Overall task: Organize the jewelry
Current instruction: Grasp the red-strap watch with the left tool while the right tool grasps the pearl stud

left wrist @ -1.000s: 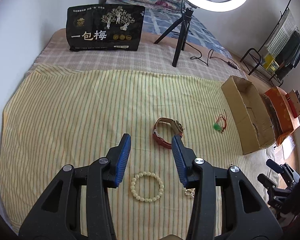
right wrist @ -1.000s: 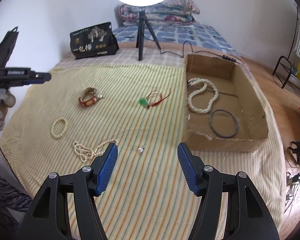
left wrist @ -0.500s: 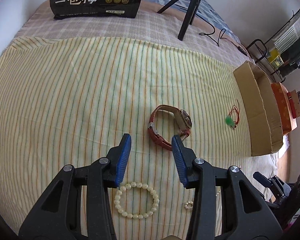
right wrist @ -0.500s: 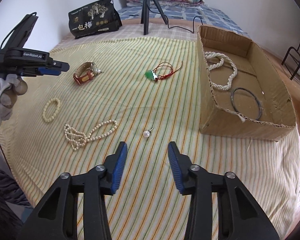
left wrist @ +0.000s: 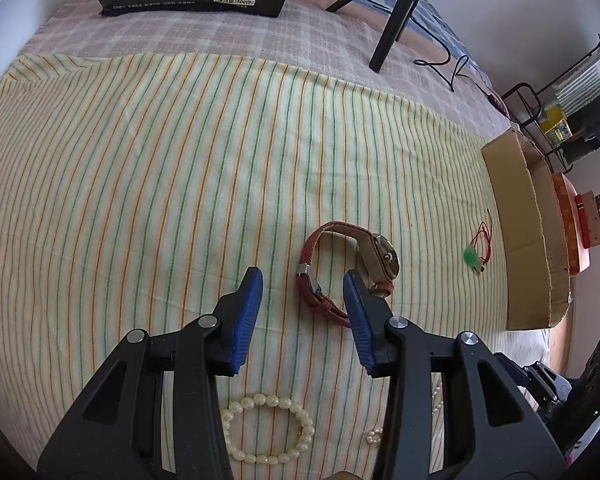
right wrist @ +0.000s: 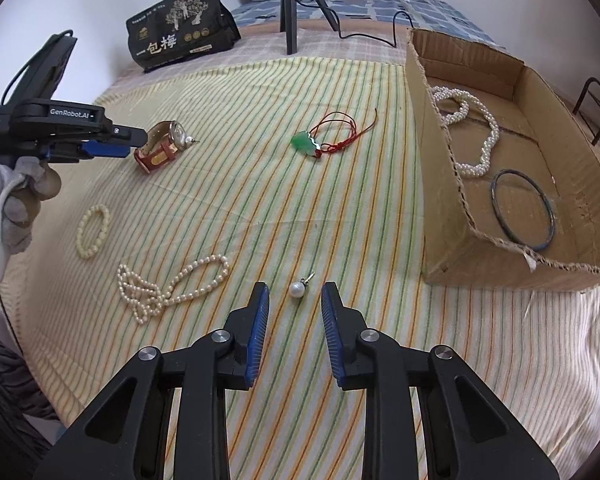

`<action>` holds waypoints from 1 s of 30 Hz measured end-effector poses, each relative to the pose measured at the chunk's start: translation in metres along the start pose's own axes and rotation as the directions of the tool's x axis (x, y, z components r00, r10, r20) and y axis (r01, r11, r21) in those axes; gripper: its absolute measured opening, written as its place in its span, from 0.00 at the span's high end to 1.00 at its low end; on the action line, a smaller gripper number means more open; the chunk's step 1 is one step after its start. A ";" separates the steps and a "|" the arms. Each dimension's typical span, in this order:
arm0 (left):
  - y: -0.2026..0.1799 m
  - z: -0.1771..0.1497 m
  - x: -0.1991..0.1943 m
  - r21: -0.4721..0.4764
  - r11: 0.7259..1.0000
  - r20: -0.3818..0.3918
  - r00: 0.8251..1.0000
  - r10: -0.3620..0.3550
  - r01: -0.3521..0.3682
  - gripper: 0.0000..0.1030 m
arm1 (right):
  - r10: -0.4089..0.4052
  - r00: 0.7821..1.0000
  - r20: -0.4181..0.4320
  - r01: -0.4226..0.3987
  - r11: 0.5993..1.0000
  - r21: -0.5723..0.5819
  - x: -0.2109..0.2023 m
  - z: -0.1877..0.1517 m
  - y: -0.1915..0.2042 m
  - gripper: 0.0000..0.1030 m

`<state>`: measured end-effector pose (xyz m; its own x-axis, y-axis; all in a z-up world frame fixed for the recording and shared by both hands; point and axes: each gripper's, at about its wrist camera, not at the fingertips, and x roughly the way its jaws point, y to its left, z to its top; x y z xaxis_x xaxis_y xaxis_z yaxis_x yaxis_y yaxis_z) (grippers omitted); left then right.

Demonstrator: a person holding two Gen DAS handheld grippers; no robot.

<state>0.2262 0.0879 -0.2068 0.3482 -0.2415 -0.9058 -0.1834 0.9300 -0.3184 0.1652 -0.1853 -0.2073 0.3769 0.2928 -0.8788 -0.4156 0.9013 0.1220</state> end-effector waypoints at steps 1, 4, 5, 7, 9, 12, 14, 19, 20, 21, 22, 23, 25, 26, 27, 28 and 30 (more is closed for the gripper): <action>0.000 0.000 0.001 0.001 1.000 -0.002 1.000 0.002 -0.002 0.59 | -0.007 1.000 -0.005 0.007 1.000 -0.004 0.002 0.001 0.001 0.76; 0.002 0.000 0.004 -0.003 1.000 -0.009 1.000 0.002 -0.002 0.62 | -0.014 1.000 -0.019 0.014 1.000 -0.004 0.009 0.002 0.003 0.78; 0.002 0.000 0.004 -0.004 1.000 -0.010 1.000 0.002 -0.002 0.62 | -0.015 1.000 -0.022 0.015 1.000 -0.004 0.010 0.002 0.002 0.79; 0.002 0.000 0.005 -0.008 1.000 -0.010 1.000 0.000 0.000 0.62 | -0.018 1.000 -0.022 0.018 1.000 -0.007 0.010 0.002 0.002 0.80; 0.001 0.001 0.006 -0.008 1.000 -0.011 1.000 -0.002 0.002 0.62 | -0.026 0.999 -0.023 0.025 1.000 -0.009 0.011 0.003 0.002 0.82; -0.001 0.003 0.010 -0.001 1.000 -0.014 1.000 -0.001 0.001 0.62 | -0.037 0.999 -0.026 0.037 0.999 -0.012 0.012 0.004 0.002 0.86; -0.002 0.003 0.012 0.003 1.000 -0.016 1.000 0.008 -0.008 0.64 | -0.044 0.999 -0.027 0.043 0.999 -0.015 0.013 0.004 0.001 0.89; -0.001 0.003 0.014 0.004 1.000 -0.020 1.000 0.016 -0.015 0.84 | -0.048 0.998 -0.028 0.048 0.999 -0.020 0.013 0.004 0.000 0.93; -0.001 0.003 0.015 0.003 1.000 -0.025 1.000 0.010 -0.010 0.87 | -0.048 0.999 -0.026 0.047 0.999 -0.018 0.013 0.004 0.000 0.93; -0.001 0.003 0.014 0.004 1.000 -0.022 1.000 0.013 -0.013 0.87 | -0.048 0.999 -0.025 0.048 0.999 -0.019 0.013 0.005 0.000 0.93; -0.002 0.002 0.014 0.007 1.000 -0.019 1.000 0.015 -0.015 0.88 | -0.049 0.998 -0.025 0.049 0.999 -0.021 0.013 0.005 0.000 0.93; -0.003 0.002 0.014 0.009 1.000 -0.016 1.000 0.016 -0.016 0.88 | -0.050 0.999 -0.022 0.049 0.999 -0.022 0.013 0.006 0.001 0.93; -0.003 0.002 0.011 0.007 1.000 -0.011 1.000 0.016 -0.016 0.91 | -0.048 0.999 -0.016 0.048 0.999 -0.025 0.010 0.006 0.001 0.93; -0.003 0.002 0.010 0.006 1.000 -0.008 1.000 0.015 -0.015 0.92 | -0.045 0.999 -0.012 0.045 0.999 -0.024 0.009 0.006 0.001 0.93; -0.004 0.002 0.008 0.006 1.000 -0.004 1.000 0.013 -0.013 0.93 | -0.042 0.999 -0.007 0.042 0.999 -0.023 0.007 0.007 0.001 0.93; -0.004 0.002 0.006 0.006 1.000 -0.001 1.000 0.012 -0.012 0.93 | -0.041 0.999 -0.002 0.041 0.999 -0.023 0.006 0.007 0.001 0.93; -0.005 0.002 0.003 0.011 1.000 0.009 1.000 0.014 -0.014 0.93 | -0.040 0.999 0.007 0.041 0.999 -0.022 0.002 0.007 0.000 0.93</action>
<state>0.2302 0.0830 -0.2069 0.3536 -0.2260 -0.9077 -0.1779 0.9364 -0.3024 0.1714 -0.1823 -0.2057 0.3994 0.2584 -0.8796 -0.4177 0.9054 0.0763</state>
